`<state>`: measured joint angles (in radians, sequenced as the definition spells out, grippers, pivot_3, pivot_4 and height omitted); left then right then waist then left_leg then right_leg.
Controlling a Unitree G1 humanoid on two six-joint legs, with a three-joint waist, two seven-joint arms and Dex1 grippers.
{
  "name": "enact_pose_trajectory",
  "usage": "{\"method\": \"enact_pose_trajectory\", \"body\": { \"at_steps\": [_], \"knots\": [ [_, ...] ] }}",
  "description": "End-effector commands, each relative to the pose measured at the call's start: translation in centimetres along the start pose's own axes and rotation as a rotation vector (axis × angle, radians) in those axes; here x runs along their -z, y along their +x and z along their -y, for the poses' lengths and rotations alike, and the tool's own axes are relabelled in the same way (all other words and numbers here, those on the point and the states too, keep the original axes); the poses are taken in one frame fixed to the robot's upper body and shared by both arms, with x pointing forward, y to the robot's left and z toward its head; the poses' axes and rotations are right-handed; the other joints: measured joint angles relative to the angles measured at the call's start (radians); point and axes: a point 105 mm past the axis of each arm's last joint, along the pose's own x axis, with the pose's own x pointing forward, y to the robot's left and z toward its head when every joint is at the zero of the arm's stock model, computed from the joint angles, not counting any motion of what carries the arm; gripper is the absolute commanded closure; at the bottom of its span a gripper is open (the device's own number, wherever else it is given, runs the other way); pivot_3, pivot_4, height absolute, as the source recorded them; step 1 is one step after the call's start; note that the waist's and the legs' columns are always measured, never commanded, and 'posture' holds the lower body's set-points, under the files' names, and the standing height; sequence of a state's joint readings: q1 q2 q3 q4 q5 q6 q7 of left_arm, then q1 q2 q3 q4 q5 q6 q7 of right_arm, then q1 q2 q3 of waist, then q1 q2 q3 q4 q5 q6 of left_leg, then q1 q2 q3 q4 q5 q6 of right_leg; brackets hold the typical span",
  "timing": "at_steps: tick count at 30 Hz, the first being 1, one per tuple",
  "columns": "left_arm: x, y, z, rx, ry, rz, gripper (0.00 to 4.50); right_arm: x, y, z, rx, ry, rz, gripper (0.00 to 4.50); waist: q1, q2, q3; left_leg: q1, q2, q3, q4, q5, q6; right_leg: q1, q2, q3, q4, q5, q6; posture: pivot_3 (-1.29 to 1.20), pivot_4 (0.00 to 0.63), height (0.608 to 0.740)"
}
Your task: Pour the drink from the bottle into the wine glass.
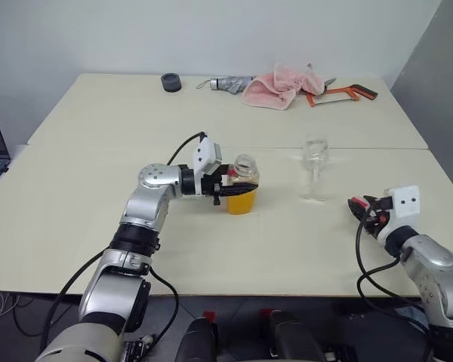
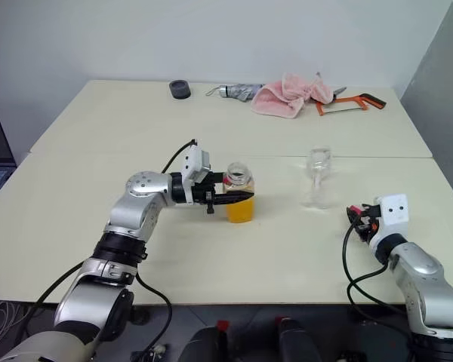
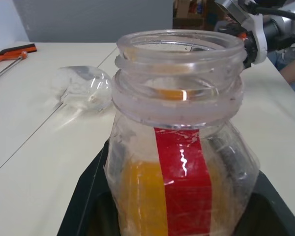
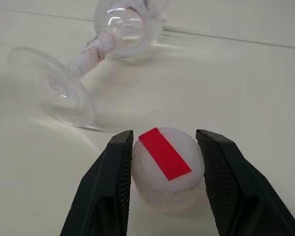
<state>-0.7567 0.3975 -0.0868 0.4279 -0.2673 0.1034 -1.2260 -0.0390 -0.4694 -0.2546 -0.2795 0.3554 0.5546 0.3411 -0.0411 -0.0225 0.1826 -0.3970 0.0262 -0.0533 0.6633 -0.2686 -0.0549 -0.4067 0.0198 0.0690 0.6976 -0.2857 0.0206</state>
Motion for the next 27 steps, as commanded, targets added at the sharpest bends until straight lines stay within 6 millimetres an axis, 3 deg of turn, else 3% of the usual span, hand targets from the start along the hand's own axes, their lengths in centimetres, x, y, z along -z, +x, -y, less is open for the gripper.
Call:
{"method": "enact_pose_trajectory", "body": {
  "at_steps": [1, 4, 5, 8, 11, 16, 23, 27],
  "knots": [
    [-2.2, -1.7, -1.6, -0.102, 0.039, 0.063, 2.7, -3.0, -0.5, -0.6, -0.046, -0.009, 0.109, 1.15, 0.0, 0.0, 0.0, 0.0, 0.0, 0.0, 0.0, 0.0, 0.0, 0.0, 0.0, 0.0, 0.0, 0.0, 0.0, 0.0, 0.15, 0.74],
    [-2.6, -2.8, -2.7, -0.197, 0.005, 0.093, 2.7, -4.2, -1.1, -2.4, -0.164, -0.006, 0.15, 0.13, 0.001, 0.0, 0.0, -0.001, 0.0, 0.0, 0.0, 0.0, 0.0, 0.0, 0.0, 0.0, -0.001, 0.0, 0.0, 0.0, 0.15, 0.74],
    [-2.6, -3.1, -3.0, -0.221, 0.002, 0.095, 2.7, -4.5, -1.3, -2.7, -0.18, -0.008, 0.158, 0.0, 0.002, 0.0, 0.0, -0.001, 0.0, -0.001, 0.0, 0.0, 0.0, 0.0, 0.0, -0.001, -0.001, 0.0, 0.0, 0.0, 0.15, 0.74],
    [-2.5, -5.0, -4.5, -0.363, -0.012, 0.1, 2.7, -6.0, -1.9, -4.4, -0.272, -0.078, 0.188, 0.0, 0.004, 0.0, 0.0, -0.001, 0.0, -0.001, 0.0, 0.0, 0.0, 0.0, -0.001, -0.001, -0.001, 0.0, 0.0, 0.0, 0.15, 0.74],
    [-2.0, -8.2, -6.9, -0.604, 0.007, 0.06, 2.7, -8.5, -2.0, -8.6, -0.476, -0.135, 0.23, 0.0, -0.007, 0.0, 0.0, 0.0, 0.001, 0.0, 0.0, 0.0, 0.0, 0.0, -0.001, 0.0, -0.001, 0.0, 0.0, 0.0, 0.15, 0.74],
    [-1.3, -12.5, -9.3, -0.893, 0.004, 0.032, 2.7, -10.8, -1.0, -14.3, -0.744, -0.199, 0.242, 0.0, -0.011, 0.0, 0.001, 0.0, 0.002, -0.003, 0.0, 0.0, 0.0, 0.0, 0.002, -0.002, 0.0, 0.0, 0.0, 0.0, 0.15, 0.74],
    [-0.3, -15.5, -10.4, -1.107, -0.038, 0.032, 2.7, -11.6, 1.9, -19.5, -0.87, -0.238, 0.218, 0.0, 0.005, 0.0, 0.001, -0.003, 0.001, -0.003, 0.001, 0.0, 0.0, -0.001, -0.006, -0.004, -0.001, 0.0, 0.0, 0.0, 0.15, 0.74],
    [0.5, -15.9, -10.6, -1.152, -0.089, 0.041, 2.7, -11.4, 2.9, -21.2, -0.884, -0.265, 0.211, 0.0, 0.013, 0.0, 0.0, -0.003, 0.001, -0.005, 0.001, 0.0, 0.0, -0.001, -0.006, -0.006, -0.001, 0.0, 0.0, 0.0, 0.15, 0.74]
  ]
}}
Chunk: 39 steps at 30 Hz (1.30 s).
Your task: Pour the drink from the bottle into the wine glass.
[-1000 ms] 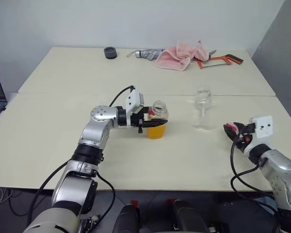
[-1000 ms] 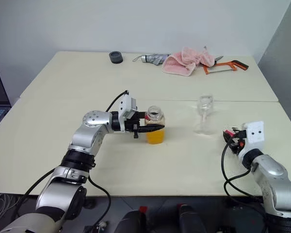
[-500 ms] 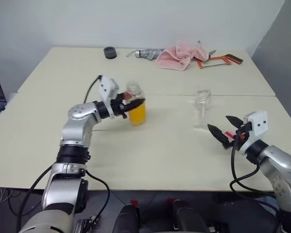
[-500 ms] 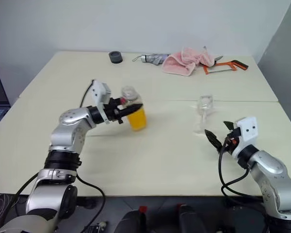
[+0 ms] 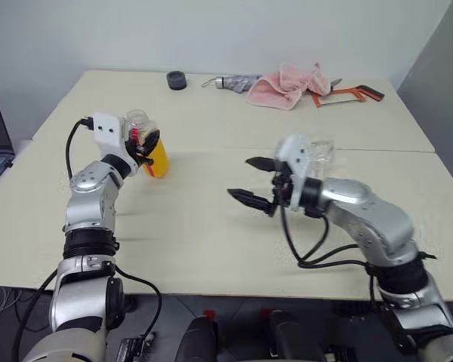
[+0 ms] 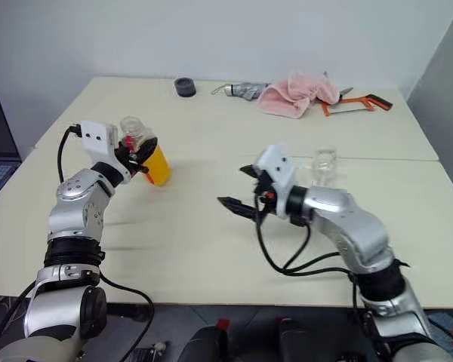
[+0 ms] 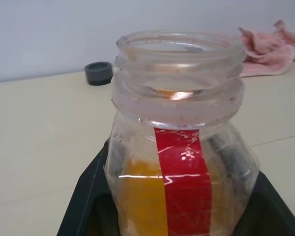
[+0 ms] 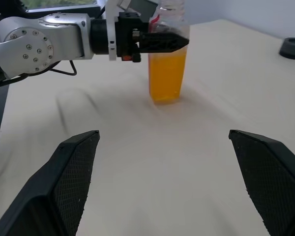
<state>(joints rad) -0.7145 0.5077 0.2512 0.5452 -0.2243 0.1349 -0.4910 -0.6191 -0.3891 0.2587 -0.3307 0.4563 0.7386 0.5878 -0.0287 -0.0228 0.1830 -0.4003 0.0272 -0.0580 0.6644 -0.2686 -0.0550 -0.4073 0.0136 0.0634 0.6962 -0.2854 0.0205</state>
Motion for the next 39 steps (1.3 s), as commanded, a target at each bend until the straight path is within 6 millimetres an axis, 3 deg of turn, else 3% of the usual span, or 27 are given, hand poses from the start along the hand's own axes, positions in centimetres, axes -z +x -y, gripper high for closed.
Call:
{"method": "enact_pose_trajectory", "body": {
  "at_steps": [1, 9, 18, 26, 39],
  "knots": [
    [-1.3, 0.0, -1.0, -0.055, -0.02, 0.056, 2.7, -0.5, 0.8, -0.1, -0.001, -0.054, 0.011, 0.0, 0.001, 0.0, 0.0, 0.0, 0.0, 0.0, 0.0, 0.0, 0.0, 0.0, 0.0, 0.0, 0.0, 0.0, 0.0, 0.0, 0.15, 0.74],
    [0.7, 0.0, -1.6, -0.108, -0.049, 0.006, 2.7, -0.6, 1.6, -0.7, -0.025, -0.072, 0.018, 0.0, -0.003, 0.0, 0.0, 0.001, 0.0, 0.0, 0.0, 0.0, 0.0, 0.0, 0.001, 0.0, 0.001, 0.0, 0.0, 0.0, 0.15, 0.74],
    [1.6, -0.2, -1.3, -0.107, -0.069, 0.006, 0.02, -0.4, 1.4, -1.1, -0.026, -0.065, 0.012, 0.0, -0.003, 0.0, 0.0, 0.001, -0.001, 0.0, 0.0, 0.0, -0.001, 0.0, 0.001, -0.001, 0.001, 0.0, 0.0, 0.0, 0.15, 0.74],
    [2.7, -1.4, -1.1, -0.127, -0.019, 0.002, 0.02, 0.0, 1.3, -1.2, -0.023, -0.058, 0.002, 0.0, -0.003, 0.0, 0.0, 0.001, 0.0, 0.0, 0.0, 0.0, -0.001, 0.0, 0.0, 0.0, 0.001, 0.0, 0.0, 0.0, 0.15, 0.74],
    [5.4, -5.5, -0.5, -0.166, 0.055, -0.065, 0.02, 0.6, 0.5, -1.1, -0.014, -0.068, -0.021, 0.0, -0.003, 0.0, 0.0, 0.001, 0.001, 0.0, 0.0, 0.0, -0.001, 0.0, -0.001, 0.0, 0.001, 0.0, 0.0, 0.0, 0.15, 0.74]
  ]
}}
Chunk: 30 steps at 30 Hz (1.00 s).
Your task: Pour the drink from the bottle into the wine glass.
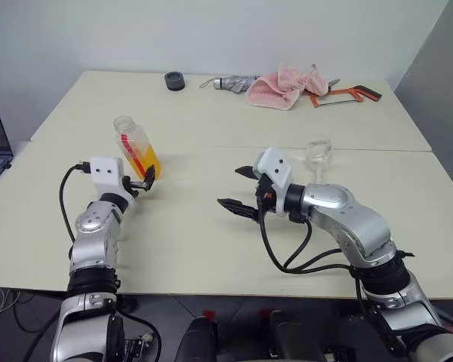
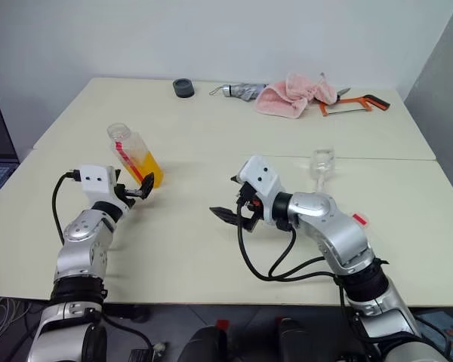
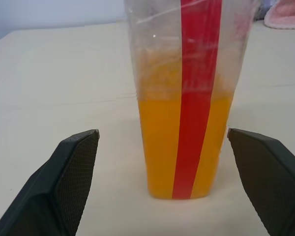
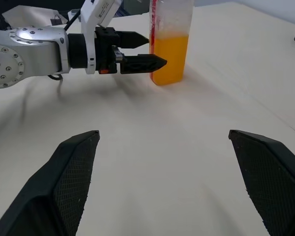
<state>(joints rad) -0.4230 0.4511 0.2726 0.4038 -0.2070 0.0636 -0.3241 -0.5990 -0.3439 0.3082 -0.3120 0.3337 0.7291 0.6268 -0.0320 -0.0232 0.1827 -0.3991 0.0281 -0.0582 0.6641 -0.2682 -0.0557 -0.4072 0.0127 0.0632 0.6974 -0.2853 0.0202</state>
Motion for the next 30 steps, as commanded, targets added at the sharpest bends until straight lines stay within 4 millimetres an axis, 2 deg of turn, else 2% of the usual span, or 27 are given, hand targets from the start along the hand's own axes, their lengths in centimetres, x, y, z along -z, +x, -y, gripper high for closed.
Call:
{"method": "enact_pose_trajectory", "body": {
  "at_steps": [1, 7, 12, 16, 20, 26, 30],
  "knots": [
    [-0.8, -1.2, 0.3, 0.016, 0.041, 0.025, 0.02, -0.8, -0.7, -0.2, 0.009, -0.032, 0.031, 0.0, 0.0, 0.0, 0.0, 0.0, 0.0, 0.0, 0.0, 0.0, 0.0, 0.0, 0.0, 0.0, 0.0, 0.0, 0.0, 0.0, 0.15, 0.74],
    [0.7, -5.2, 2.5, 0.259, 0.092, -0.08, 0.02, 0.0, -2.8, 0.0, 0.073, 0.021, 0.018, 0.0, -0.001, 0.0, 0.0, 0.0, 0.001, 0.0, -0.001, 0.0, 0.0, 0.0, -0.001, 0.001, -0.001, 0.0, 0.0, 0.0, 0.15, 0.74],
    [-0.2, -7.1, 5.4, 0.499, 0.035, -0.089, 0.02, -0.6, -5.2, 0.9, 0.159, 0.086, 0.055, 0.0, 0.002, 0.0, 0.0, 0.0, 0.001, 0.0, -0.001, 0.0, 0.0, 0.001, 0.001, 0.0, 0.0, 0.0, 0.0, 0.0, 0.15, 0.74],
    [-2.1, -6.7, 8.3, 0.665, 0.041, -0.052, 0.02, -1.5, -7.5, 4.1, 0.335, 0.149, 0.102, 0.0, 0.002, 0.0, 0.0, 0.001, -0.001, 0.001, -0.001, 0.0, 0.0, 0.001, 0.001, 0.001, -0.001, 0.0, 0.0, 0.0, 0.15, 0.74],
    [-3.6, -6.5, 10.8, 0.842, 0.101, -0.031, 0.02, -1.3, -9.8, 8.2, 0.525, 0.229, 0.07, 0.0, -0.001, 0.0, 0.0, 0.001, -0.002, 0.002, -0.001, 0.0, 0.0, 0.001, 0.004, 0.001, -0.001, 0.0, 0.0, 0.0, 0.15, 0.74],
    [-4.9, -6.5, 12.6, 1.018, 0.166, -0.013, 0.02, 0.2, -12.4, 12.9, 0.707, 0.408, -0.078, 0.0, -0.009, 0.001, 0.0, 0.002, -0.001, 0.004, -0.003, 0.0, 0.0, 0.0, 0.004, 0.003, -0.001, 0.0, 0.0, 0.0, 0.15, 0.74],
    [-5.0, -6.4, 13.8, 1.103, 0.216, -0.006, 0.02, 1.5, -13.4, 14.8, 0.725, 0.466, -0.206, 0.0, -0.009, 0.002, 0.001, 0.001, -0.002, 0.005, -0.003, 0.0, 0.0, 0.0, 0.004, 0.004, -0.002, -0.001, -0.001, 0.0, 0.15, 0.74]
  ]
}}
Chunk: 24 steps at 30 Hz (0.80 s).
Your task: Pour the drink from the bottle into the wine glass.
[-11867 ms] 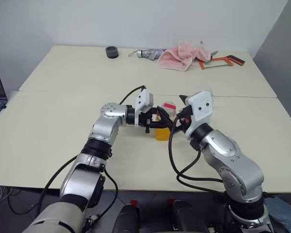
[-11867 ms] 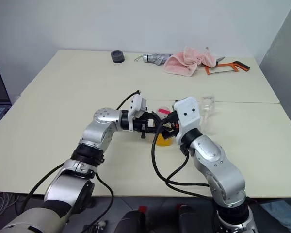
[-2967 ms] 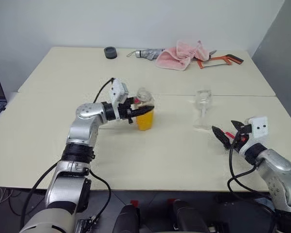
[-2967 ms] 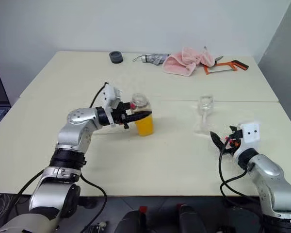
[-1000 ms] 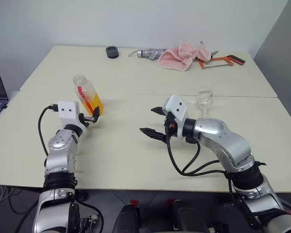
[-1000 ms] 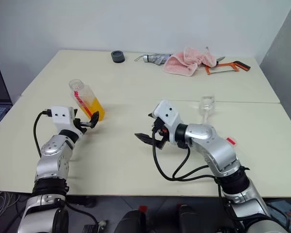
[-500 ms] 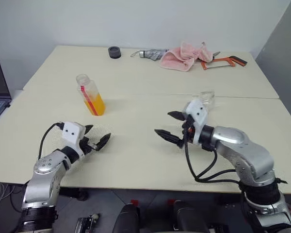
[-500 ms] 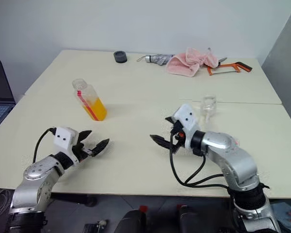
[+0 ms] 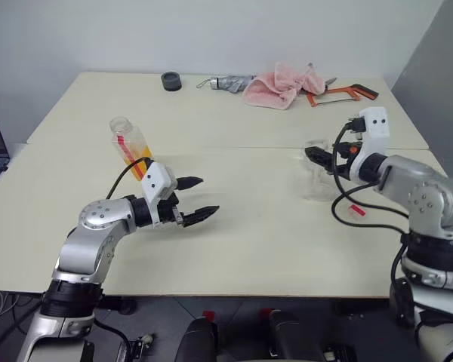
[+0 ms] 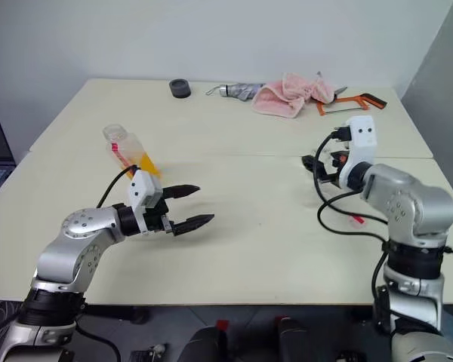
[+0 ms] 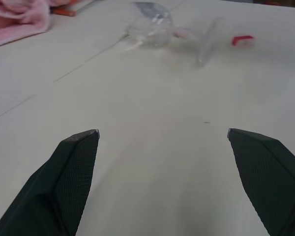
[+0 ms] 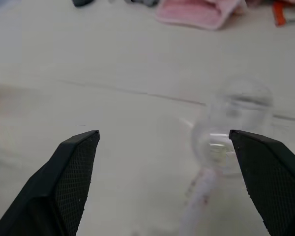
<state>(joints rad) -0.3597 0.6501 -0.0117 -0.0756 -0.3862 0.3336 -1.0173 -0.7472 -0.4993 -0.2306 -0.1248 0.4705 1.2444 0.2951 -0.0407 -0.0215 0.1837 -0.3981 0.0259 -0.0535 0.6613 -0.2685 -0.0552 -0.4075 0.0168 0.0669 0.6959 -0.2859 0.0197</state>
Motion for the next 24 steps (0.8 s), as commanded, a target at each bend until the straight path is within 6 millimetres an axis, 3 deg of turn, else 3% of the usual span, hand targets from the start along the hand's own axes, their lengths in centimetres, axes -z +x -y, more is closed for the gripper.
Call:
{"method": "enact_pose_trajectory", "body": {
  "at_steps": [1, 5, 12, 24],
  "knots": [
    [-0.7, 0.8, 0.4, 0.066, 0.061, 0.01, 0.02, -0.6, 0.2, 1.5, 0.014, 0.01, -0.071, 0.0, 0.0, 0.0, 0.0, 0.0, -0.001, 0.001, 0.0, 0.0, 0.0, 0.0, 0.0, 0.001, 0.0, 0.0, 0.0, 0.0, 0.15, 0.74],
    [-0.8, 1.4, 0.6, 0.11, 0.088, 0.016, 0.02, -0.2, 1.1, 2.6, 0.001, 0.048, -0.178, 0.0, -0.004, 0.0, 0.0, 0.0, 0.0, 0.001, 0.0, 0.0, 0.001, 0.0, 0.0, 0.001, -0.002, 0.0, 0.0, 0.0, 0.15, 0.74],
    [-0.5, 1.3, 0.7, 0.187, 0.128, 0.022, 0.02, 1.6, 2.2, 2.1, -0.094, 0.16, -0.356, 0.0, -0.01, 0.001, 0.001, -0.001, 0.0, 0.002, -0.001, 0.0, 0.001, -0.001, 0.0, 0.001, -0.001, 0.0, 0.0, 0.0, 0.15, 0.74],
    [0.1, 1.5, 0.8, 0.205, 0.166, 0.017, 0.02, 3.1, 4.8, 2.8, -0.104, 0.147, -0.449, 0.0, -0.015, 0.002, 0.001, -0.002, 0.0, 0.002, 0.0, -0.001, 0.001, -0.003, 0.0, 0.001, -0.001, 0.0, 0.0, 0.0, 0.15, 0.74]
  ]
}}
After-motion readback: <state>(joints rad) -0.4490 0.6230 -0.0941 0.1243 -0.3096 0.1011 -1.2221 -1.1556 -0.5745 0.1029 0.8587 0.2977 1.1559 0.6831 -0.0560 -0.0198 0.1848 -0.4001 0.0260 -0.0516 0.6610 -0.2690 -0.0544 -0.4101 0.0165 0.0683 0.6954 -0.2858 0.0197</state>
